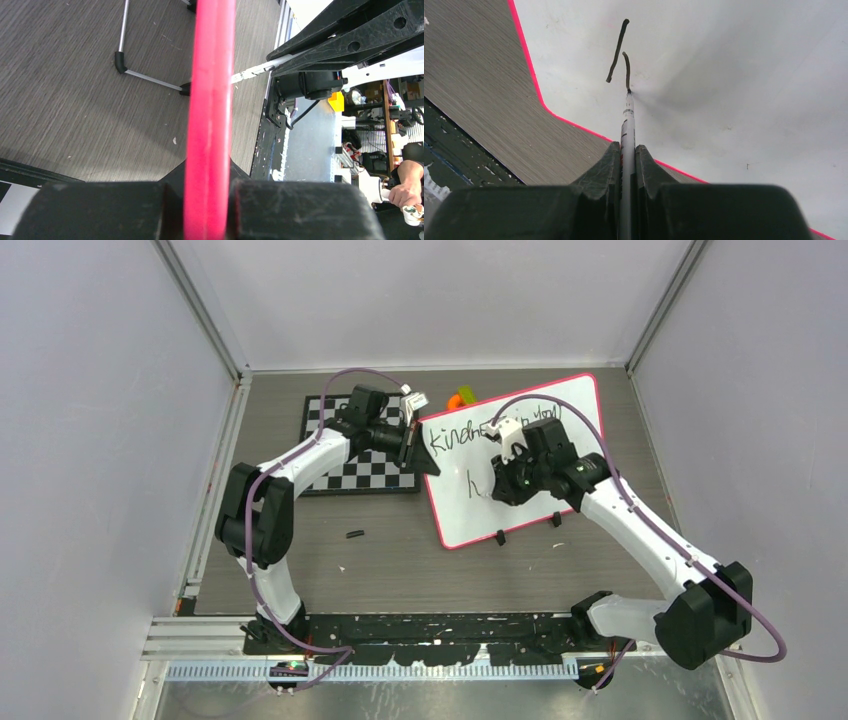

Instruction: Write a sentence on the whiteboard

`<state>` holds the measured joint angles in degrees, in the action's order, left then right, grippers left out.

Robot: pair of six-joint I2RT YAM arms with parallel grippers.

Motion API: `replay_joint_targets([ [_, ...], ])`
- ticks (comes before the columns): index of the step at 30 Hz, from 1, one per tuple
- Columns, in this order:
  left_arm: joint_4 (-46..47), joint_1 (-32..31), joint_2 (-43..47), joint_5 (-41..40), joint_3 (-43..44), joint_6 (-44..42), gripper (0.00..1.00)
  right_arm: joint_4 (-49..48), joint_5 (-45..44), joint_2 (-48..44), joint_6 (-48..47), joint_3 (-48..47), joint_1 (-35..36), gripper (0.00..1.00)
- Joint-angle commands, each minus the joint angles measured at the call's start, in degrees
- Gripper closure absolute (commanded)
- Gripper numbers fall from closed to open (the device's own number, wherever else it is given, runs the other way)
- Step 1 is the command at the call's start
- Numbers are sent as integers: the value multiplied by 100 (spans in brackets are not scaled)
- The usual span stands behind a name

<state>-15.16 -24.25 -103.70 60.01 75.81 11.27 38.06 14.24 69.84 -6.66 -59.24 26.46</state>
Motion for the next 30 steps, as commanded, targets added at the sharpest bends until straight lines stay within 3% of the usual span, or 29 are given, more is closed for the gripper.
replay_joint_targets([
  [1, -41, -32, 59, -105, 138, -2, 100, 41, -28, -218, -16, -198, -10, 100],
  [8, -71, -62, 51, -77, 174, -10, 100, 114, 41, -145, 77, -597, -14, 100],
  [30, -109, -62, -48, -64, 279, -11, 100, -89, -607, 41, -191, -516, -173, 100],
])
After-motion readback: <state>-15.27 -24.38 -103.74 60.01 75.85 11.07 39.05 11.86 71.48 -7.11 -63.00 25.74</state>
